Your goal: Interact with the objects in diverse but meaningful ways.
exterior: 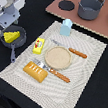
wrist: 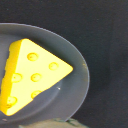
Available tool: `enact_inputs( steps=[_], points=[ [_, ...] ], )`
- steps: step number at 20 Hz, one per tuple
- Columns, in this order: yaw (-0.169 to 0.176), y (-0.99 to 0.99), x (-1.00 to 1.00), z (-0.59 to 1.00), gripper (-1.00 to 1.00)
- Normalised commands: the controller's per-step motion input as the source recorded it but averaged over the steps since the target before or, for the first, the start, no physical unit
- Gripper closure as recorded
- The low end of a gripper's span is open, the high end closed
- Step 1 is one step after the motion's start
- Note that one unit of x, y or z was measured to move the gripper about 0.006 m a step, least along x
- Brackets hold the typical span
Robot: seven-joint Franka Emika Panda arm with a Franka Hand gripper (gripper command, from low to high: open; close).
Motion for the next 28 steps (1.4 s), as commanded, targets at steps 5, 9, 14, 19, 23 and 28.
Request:
enact_inputs(
  steps=[5,9,14,19,23,28],
  points=[
    [-0.052,-0.27,0.18,-0.12,-1.00],
    [-0.055,-0.25,0.18,-0.11,-1.00],
    [-0.055,-0.22,0.19,-0.12,-1.00],
    [-0.052,-0.19,0.15,-0.17,-1.00],
    [-0.032,-0.10,0.13,-0.20,-1.00],
    [-0.004,-0.03,0.02,-0.24,-1.00]
  ],
)
